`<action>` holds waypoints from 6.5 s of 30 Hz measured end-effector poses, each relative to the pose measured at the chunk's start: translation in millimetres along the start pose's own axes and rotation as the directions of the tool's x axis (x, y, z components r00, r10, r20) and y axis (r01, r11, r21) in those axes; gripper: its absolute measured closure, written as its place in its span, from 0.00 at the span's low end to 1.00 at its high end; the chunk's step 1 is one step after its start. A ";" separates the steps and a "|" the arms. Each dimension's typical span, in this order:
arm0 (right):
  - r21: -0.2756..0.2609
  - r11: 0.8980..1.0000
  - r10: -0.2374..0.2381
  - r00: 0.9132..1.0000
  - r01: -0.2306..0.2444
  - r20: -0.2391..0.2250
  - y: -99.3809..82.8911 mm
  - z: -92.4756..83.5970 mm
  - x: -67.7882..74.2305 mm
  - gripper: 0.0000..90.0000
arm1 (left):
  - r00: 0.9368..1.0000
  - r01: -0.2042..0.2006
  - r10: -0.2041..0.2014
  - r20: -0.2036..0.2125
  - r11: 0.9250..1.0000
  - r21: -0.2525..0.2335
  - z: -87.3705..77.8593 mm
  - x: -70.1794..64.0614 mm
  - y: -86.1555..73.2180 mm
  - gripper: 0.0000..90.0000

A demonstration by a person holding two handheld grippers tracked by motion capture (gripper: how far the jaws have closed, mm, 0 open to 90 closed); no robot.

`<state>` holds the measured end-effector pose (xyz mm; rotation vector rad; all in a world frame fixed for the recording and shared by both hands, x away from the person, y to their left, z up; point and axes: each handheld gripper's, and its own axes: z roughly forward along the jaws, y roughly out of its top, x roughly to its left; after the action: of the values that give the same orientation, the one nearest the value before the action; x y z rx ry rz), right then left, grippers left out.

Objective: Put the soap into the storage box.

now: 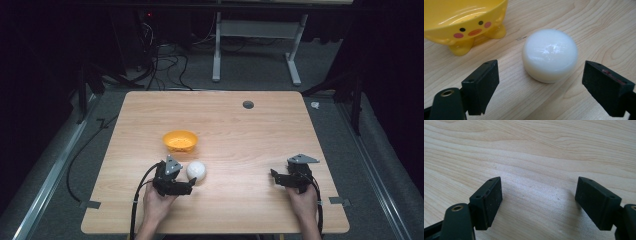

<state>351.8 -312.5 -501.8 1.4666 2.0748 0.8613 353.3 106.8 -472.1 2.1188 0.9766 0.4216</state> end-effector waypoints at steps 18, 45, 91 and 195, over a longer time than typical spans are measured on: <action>0.000 1.000 -0.001 1.000 0.001 0.000 0.0 0.0 -0.1 0.25 | 1.000 -0.013 0.012 0.029 0.999 0.032 20.7 -7.6 9.4 0.16; 0.000 1.000 0.000 1.000 0.000 0.000 0.0 -0.1 0.0 0.25 | 1.000 -0.015 0.014 0.004 0.997 0.072 51.7 -9.7 10.6 0.17; -0.001 1.000 0.000 1.000 0.000 0.000 0.0 0.1 0.1 0.25 | 0.999 -0.021 0.020 0.044 0.999 0.035 42.6 -8.2 12.9 0.26; -0.001 1.000 -0.003 1.000 0.003 -0.001 -0.1 0.0 -0.2 0.25 | 0.994 0.092 -0.093 -0.049 0.995 -0.024 -10.5 63.7 66.8 0.26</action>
<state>351.8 -312.6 -501.9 1.4621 2.0770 0.8621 423.0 131.8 -416.0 2.0431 1.0895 0.4383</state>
